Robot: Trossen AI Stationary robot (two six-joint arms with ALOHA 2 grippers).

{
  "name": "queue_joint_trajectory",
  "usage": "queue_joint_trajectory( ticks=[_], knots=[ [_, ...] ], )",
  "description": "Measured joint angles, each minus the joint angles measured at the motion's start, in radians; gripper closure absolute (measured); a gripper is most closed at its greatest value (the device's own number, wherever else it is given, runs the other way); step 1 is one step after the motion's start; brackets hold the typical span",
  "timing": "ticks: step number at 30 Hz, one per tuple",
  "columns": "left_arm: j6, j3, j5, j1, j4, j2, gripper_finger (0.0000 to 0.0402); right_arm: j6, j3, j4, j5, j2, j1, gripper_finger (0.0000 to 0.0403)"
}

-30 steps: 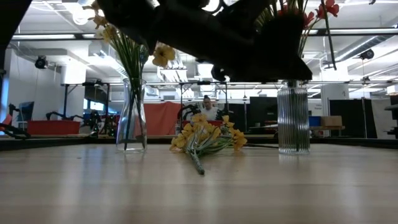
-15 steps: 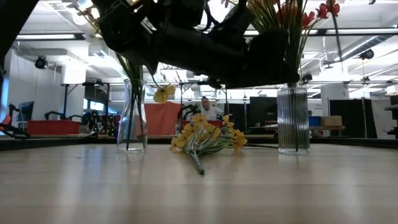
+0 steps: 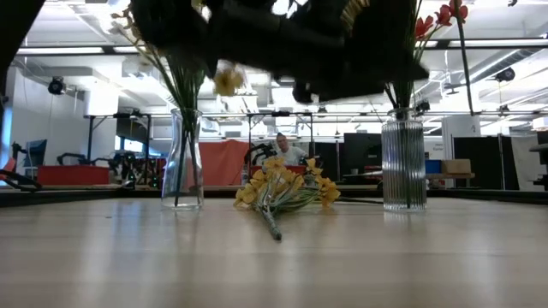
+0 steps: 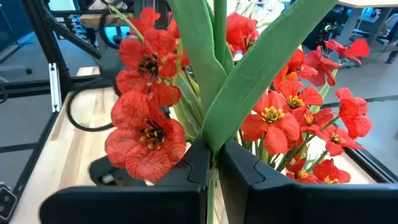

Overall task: Sort flowers into vase by color
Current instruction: Put the orange flower into the right transparent vase

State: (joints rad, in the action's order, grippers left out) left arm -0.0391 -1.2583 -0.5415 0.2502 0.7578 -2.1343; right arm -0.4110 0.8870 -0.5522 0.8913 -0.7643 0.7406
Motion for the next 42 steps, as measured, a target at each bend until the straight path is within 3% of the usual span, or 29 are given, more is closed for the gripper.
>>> queue_joint_trajectory(
  ticks=[10,15,19,23,26,32,42],
  knots=[
    [0.0,-0.087,-0.044,0.053,-0.166,0.097,0.0068,0.007,0.001,0.008,-0.001,0.003,0.001,0.039],
    [-0.017,-0.127,-0.147,0.109,-0.223,0.142,0.0068,0.006,0.002,0.012,0.0,0.004,0.002,0.039],
    [-0.029,-0.209,-0.262,0.167,-0.398,0.176,0.0068,-0.014,0.002,0.011,-0.001,0.004,0.006,0.039],
    [0.019,-0.334,-0.289,0.226,-0.582,0.191,0.0068,-0.016,0.002,0.01,-0.008,0.004,0.03,0.039],
    [0.043,-0.399,-0.346,0.269,-0.661,0.171,0.0068,-0.016,0.002,0.009,-0.008,0.005,0.067,0.039],
    [0.141,-0.427,-0.565,0.346,-0.663,0.089,0.0073,-0.036,-0.003,0.008,0.039,0.003,0.17,0.039],
    [0.367,-0.44,-0.602,0.382,-0.663,-0.079,0.0077,-0.035,-0.006,0.004,0.08,-0.003,0.222,0.039]
  ],
)
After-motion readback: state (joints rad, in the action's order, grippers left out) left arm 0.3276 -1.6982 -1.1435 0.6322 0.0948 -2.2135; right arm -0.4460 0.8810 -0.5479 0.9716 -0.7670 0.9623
